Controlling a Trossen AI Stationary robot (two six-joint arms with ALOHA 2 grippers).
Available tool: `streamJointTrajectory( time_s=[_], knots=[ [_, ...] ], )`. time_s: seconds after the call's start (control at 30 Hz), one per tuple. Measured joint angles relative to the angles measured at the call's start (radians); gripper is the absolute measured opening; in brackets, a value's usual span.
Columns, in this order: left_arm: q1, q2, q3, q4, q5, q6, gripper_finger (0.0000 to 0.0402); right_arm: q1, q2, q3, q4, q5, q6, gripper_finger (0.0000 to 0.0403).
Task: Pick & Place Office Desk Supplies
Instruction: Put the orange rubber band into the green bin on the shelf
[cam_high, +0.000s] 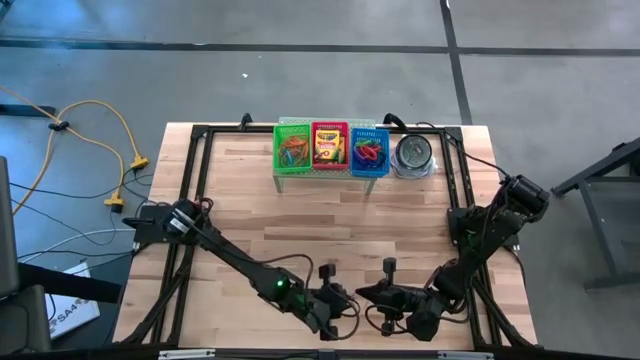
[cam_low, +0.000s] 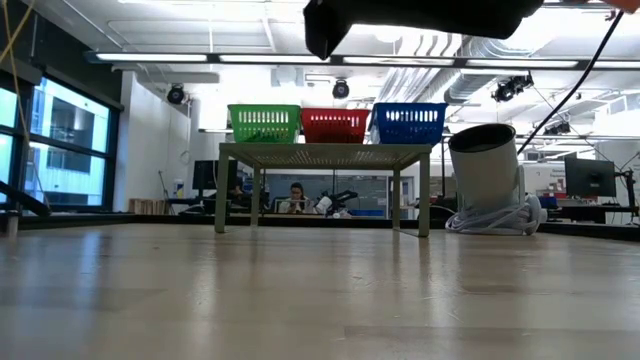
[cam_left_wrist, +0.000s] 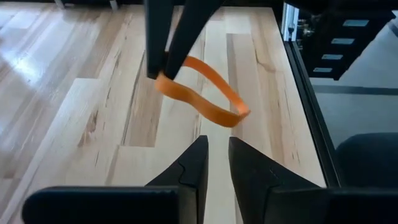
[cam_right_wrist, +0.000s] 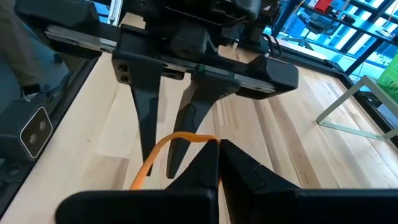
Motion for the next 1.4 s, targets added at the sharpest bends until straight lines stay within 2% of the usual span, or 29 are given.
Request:
streamJointTrajectory(
  time_s=[0.17,0.33,0.47,0.6,0.8,0.97,1.13,1.4],
  knots=[
    [-0.008,0.0,0.0,0.003,0.001,0.007,0.0088,0.0,0.0,0.0,0.0,0.0,0.0,0.0001],
    [-0.009,0.0,0.0,0.01,0.001,0.003,0.0142,0.0,0.0,0.0,0.0,0.0,0.0,0.0001],
    [-0.008,0.0,0.0,0.03,0.0,-0.068,0.0176,0.0,0.0,0.0,-0.001,-0.001,0.0,0.0001],
    [-0.008,0.0,0.001,0.108,0.0,-0.084,0.0182,0.0,0.0,0.0,-0.001,-0.003,0.0,0.0001],
    [-0.008,0.0,0.001,0.135,0.001,-0.086,0.0182,0.0,0.0,0.0,-0.001,-0.003,0.0,0.0001],
    [-0.008,0.0,0.001,0.134,0.0,-0.057,0.0168,0.0,0.0,0.0,-0.001,-0.003,0.0,0.0001],
    [-0.008,0.0,0.001,0.133,0.0,-0.056,0.0137,0.0,0.0,0.0,-0.001,-0.004,0.0,0.0001],
    [-0.008,0.0,0.001,0.129,0.0,-0.056,0.0046,0.0,0.0,0.0,-0.002,-0.011,0.0,0.0001]
  ],
)
